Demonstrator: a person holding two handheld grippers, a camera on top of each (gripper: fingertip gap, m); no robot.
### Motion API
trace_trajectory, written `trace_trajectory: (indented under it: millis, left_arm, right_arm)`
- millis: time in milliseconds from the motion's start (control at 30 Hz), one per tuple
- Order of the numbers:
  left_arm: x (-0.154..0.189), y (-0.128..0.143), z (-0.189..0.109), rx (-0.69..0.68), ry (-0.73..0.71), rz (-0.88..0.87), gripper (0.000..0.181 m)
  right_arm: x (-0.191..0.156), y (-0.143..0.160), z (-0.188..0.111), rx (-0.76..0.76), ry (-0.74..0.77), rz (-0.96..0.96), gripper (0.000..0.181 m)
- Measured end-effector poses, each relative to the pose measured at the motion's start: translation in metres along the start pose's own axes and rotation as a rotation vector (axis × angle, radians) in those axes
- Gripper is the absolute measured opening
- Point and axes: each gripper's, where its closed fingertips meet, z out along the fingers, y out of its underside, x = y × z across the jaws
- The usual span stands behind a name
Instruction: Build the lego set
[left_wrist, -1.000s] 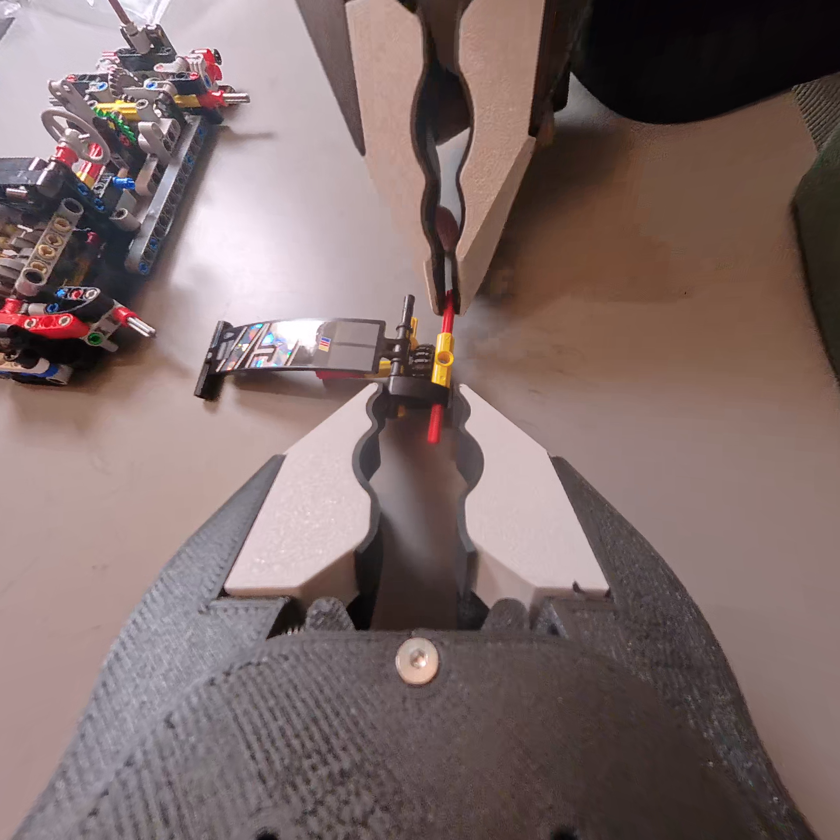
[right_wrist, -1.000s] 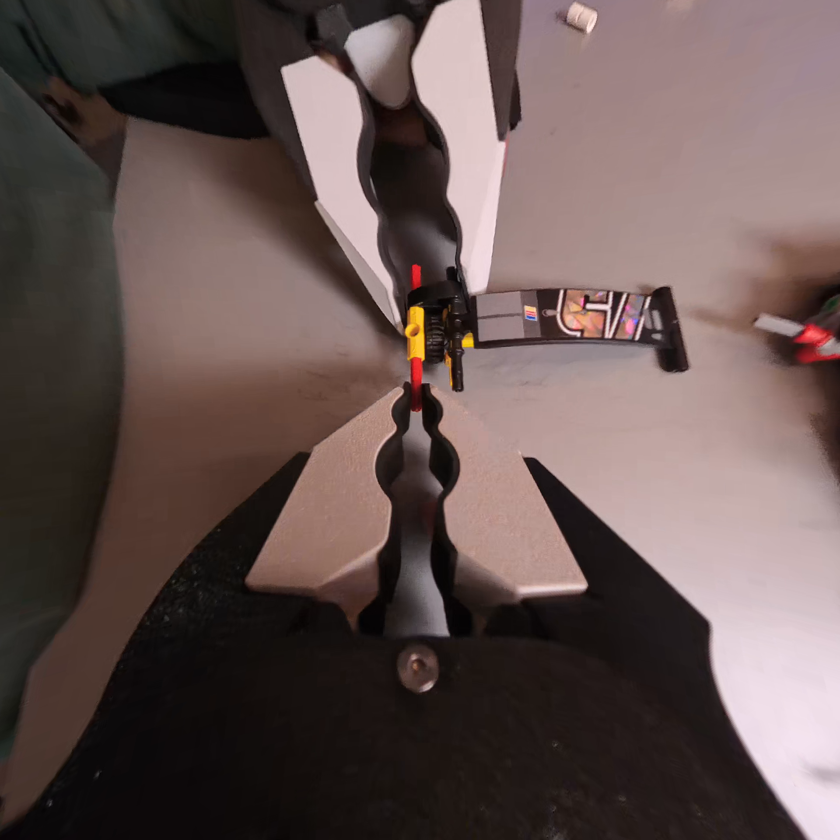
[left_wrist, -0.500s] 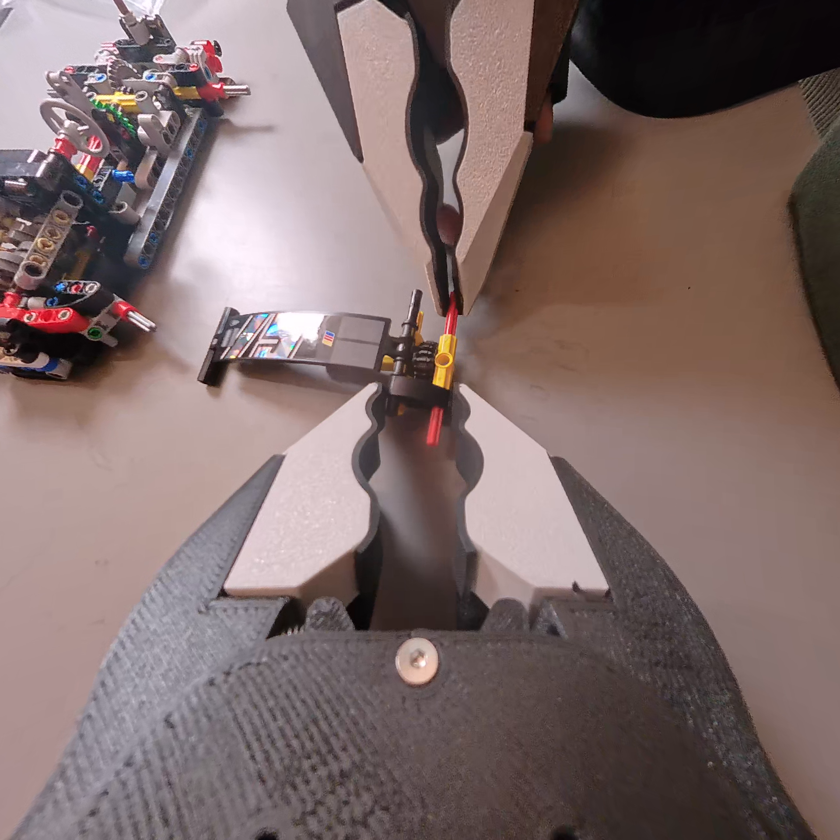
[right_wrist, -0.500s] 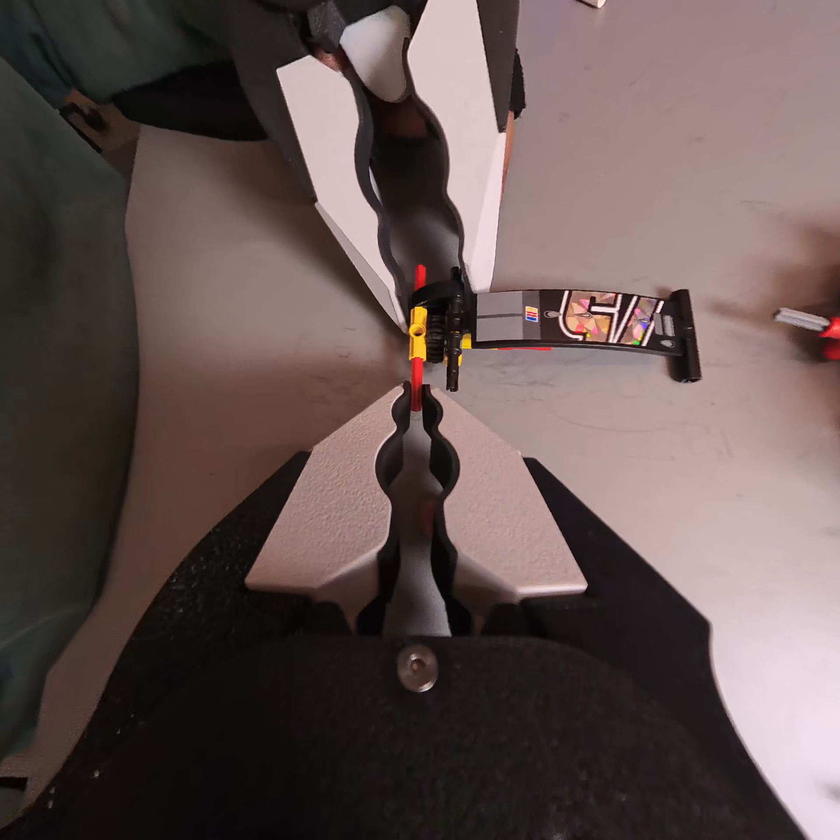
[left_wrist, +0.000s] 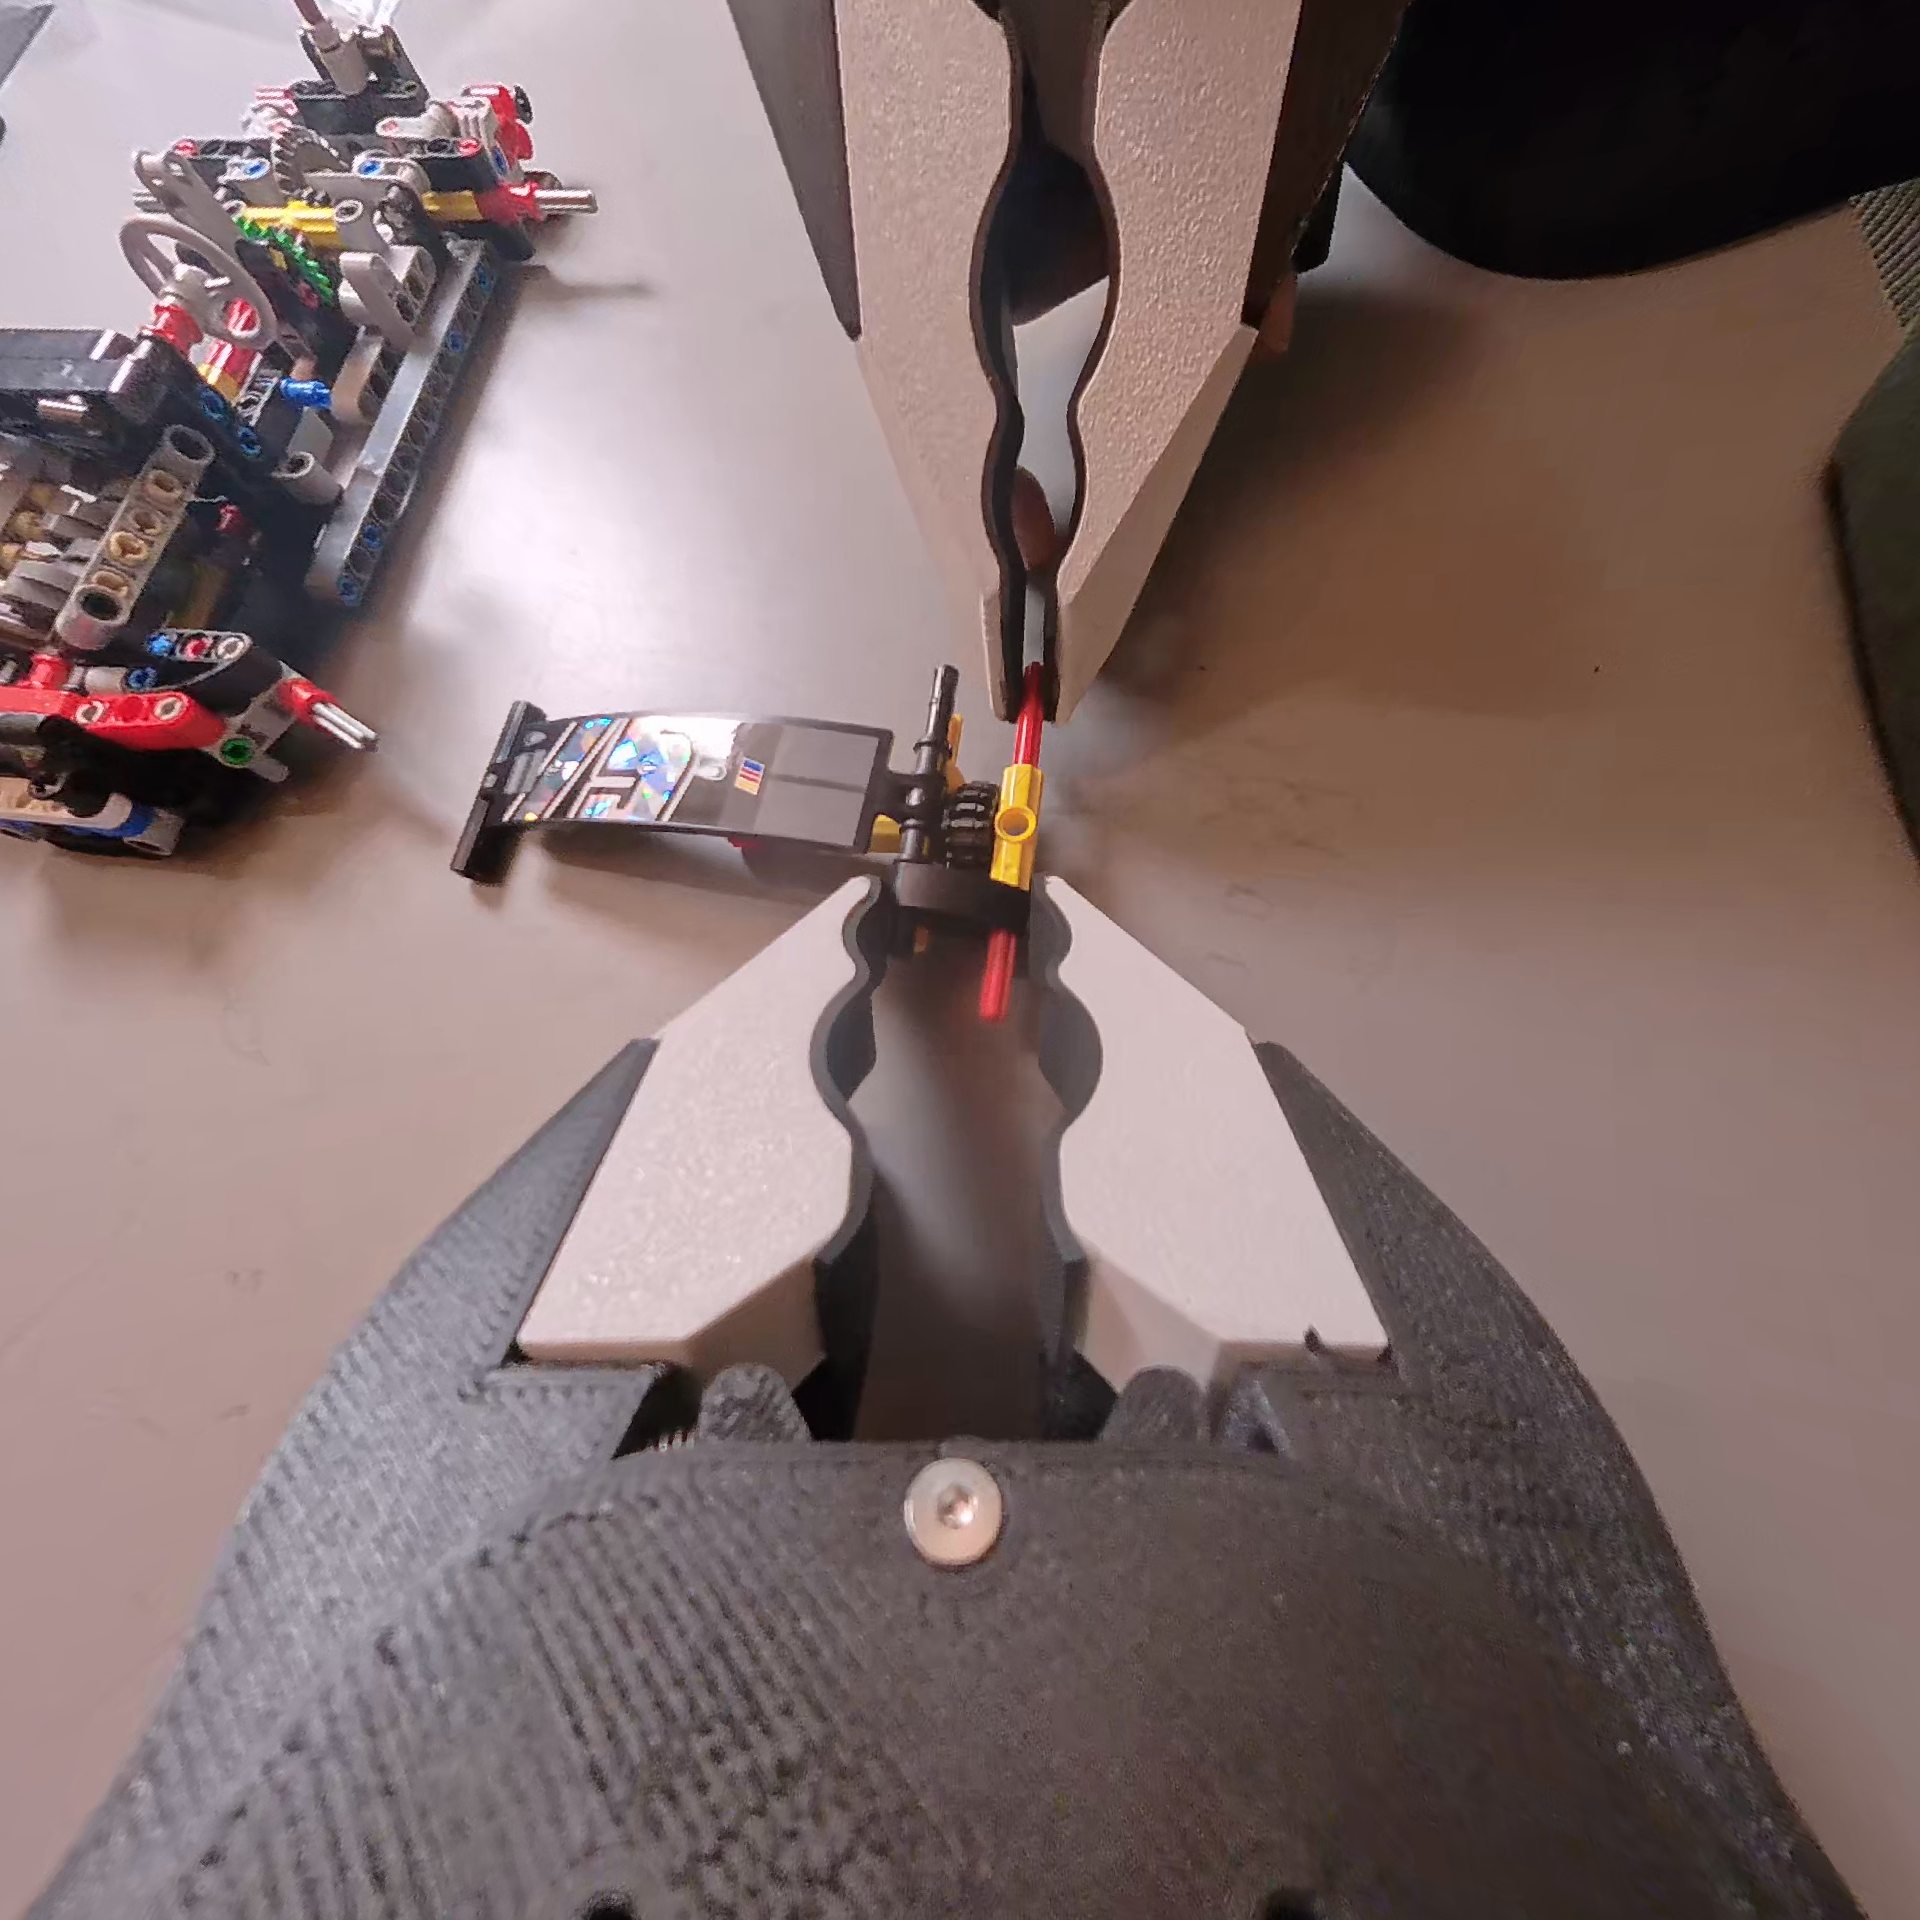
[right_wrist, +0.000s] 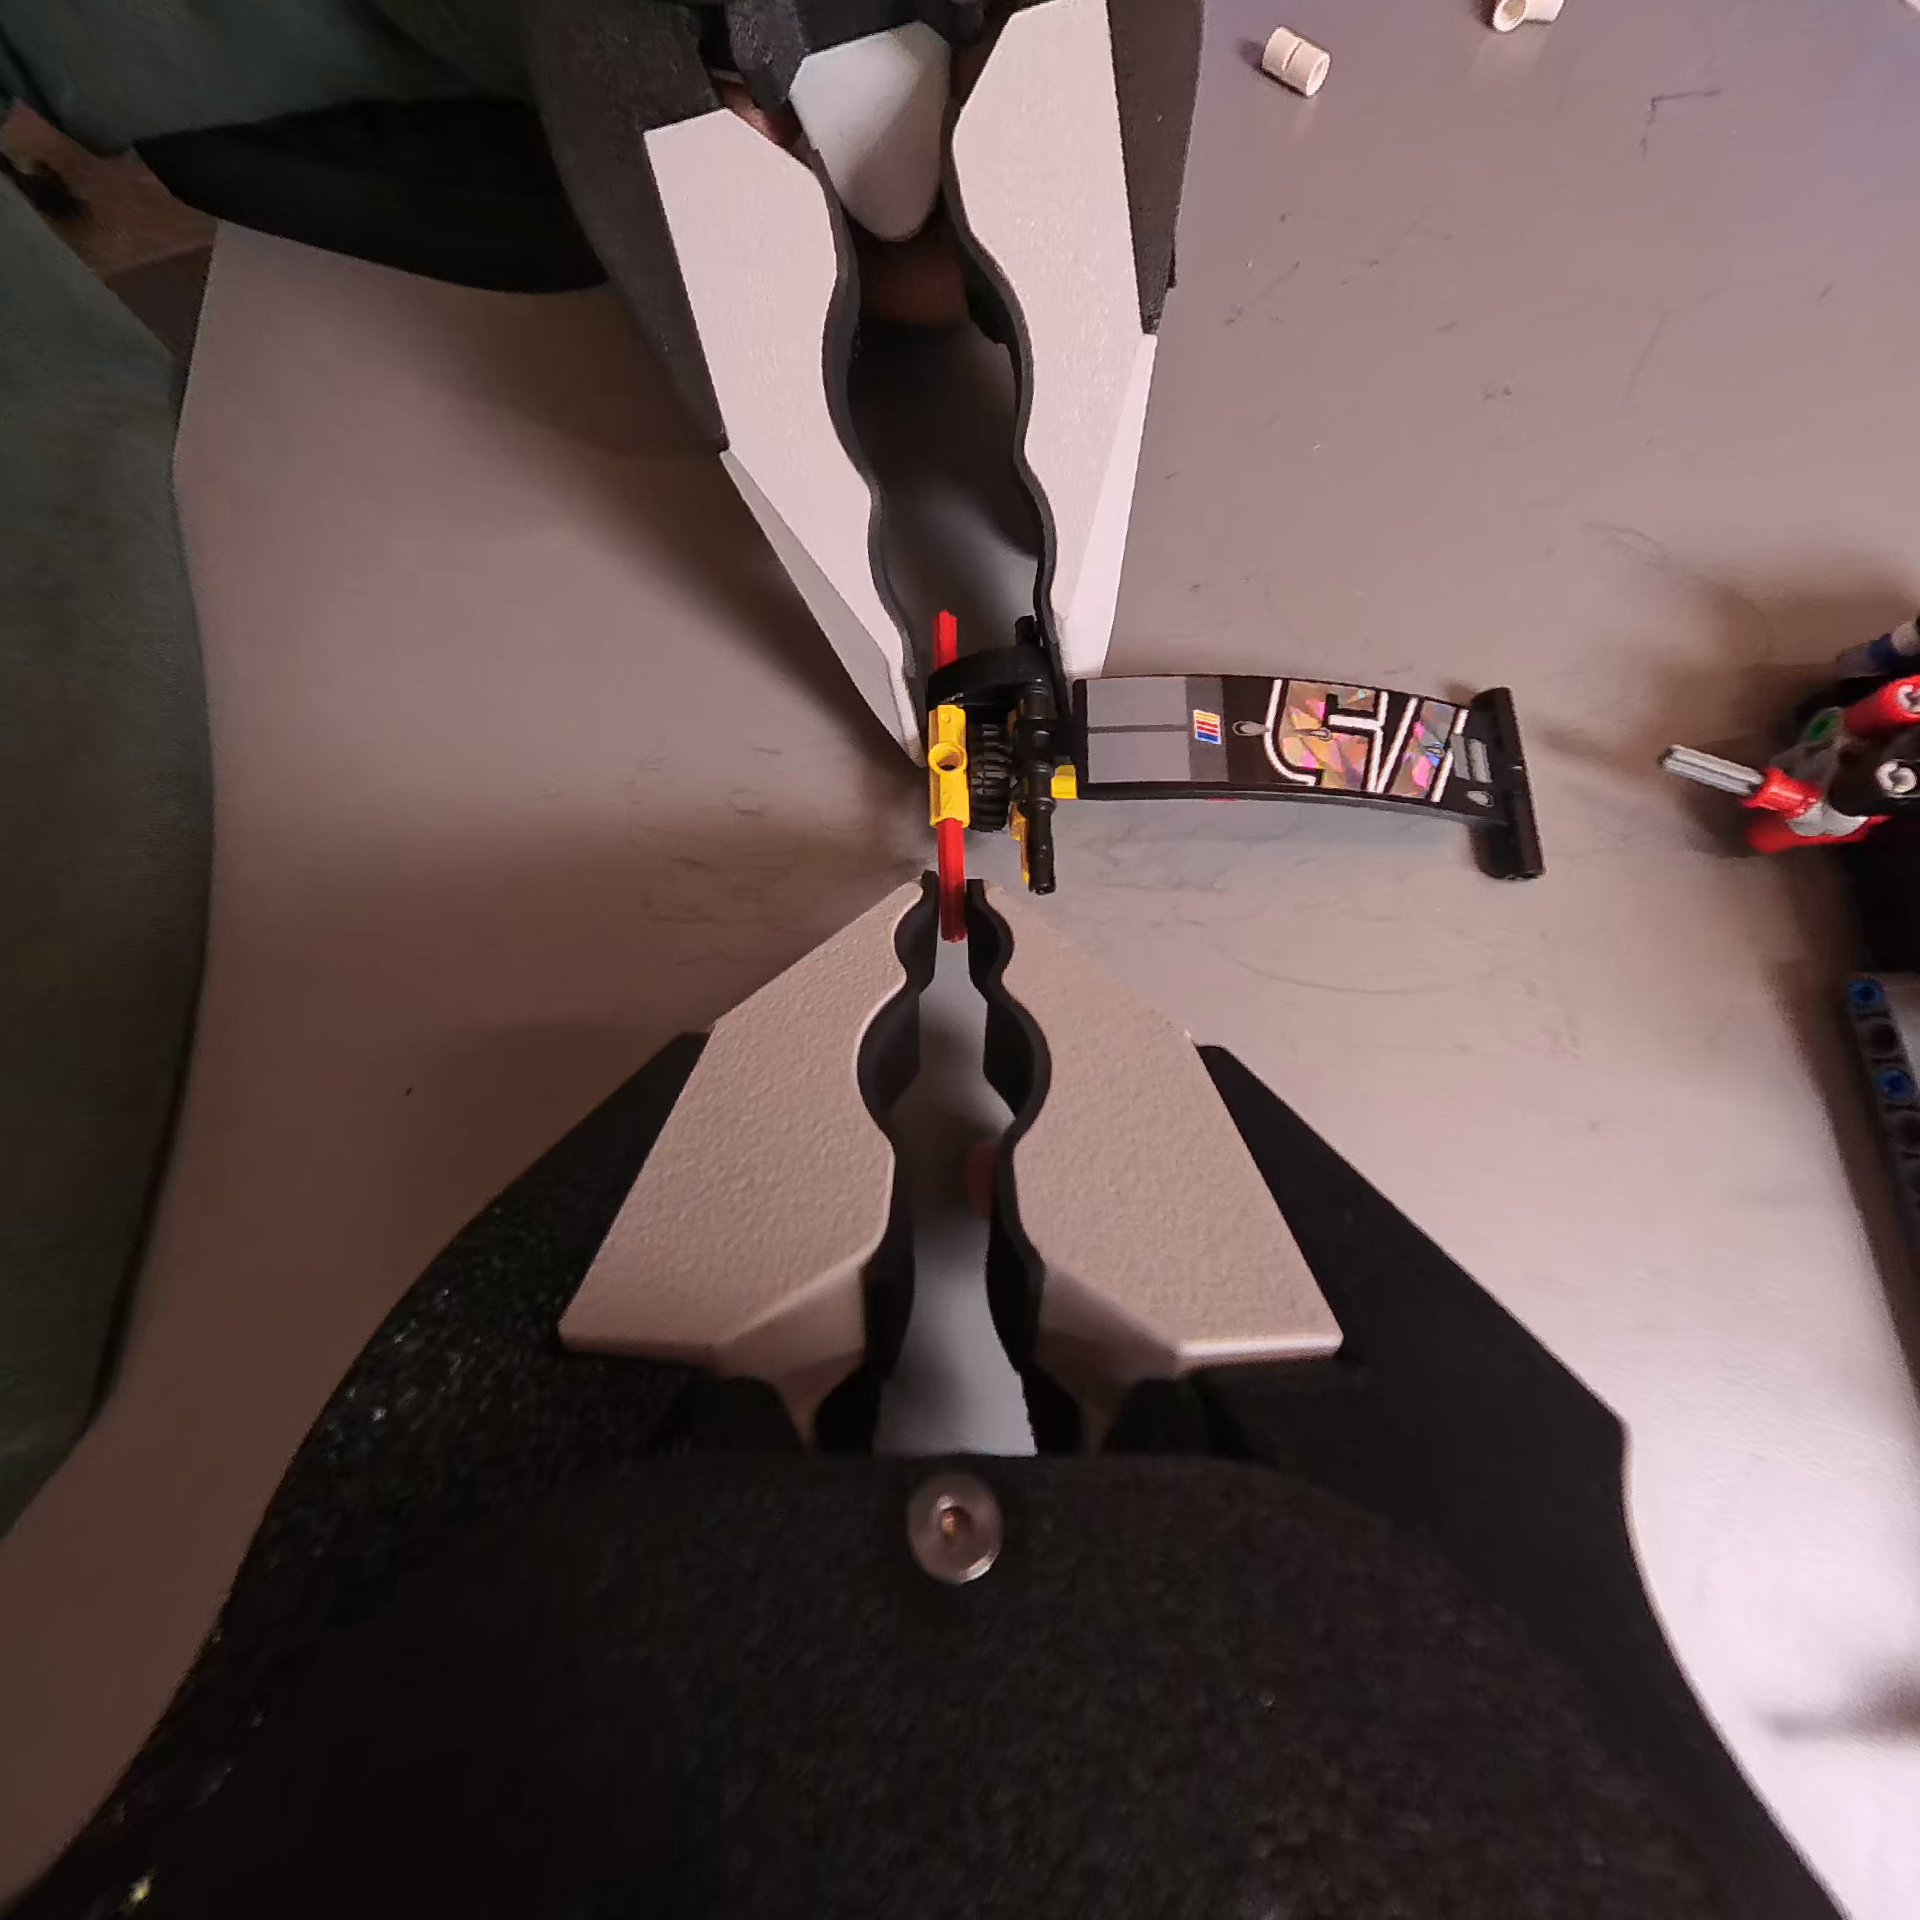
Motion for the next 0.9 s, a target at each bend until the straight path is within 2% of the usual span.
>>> trace_trajectory:
  millis: [900]
  left_arm:
    - [0.0040, 0.0010, 0.0024, -0.025, -0.009, 0.015, 0.023]
  right_arm:
    - [0.0007, 0.0033, -0.0010, -0.021, 0.063, -0.030, 0.002]
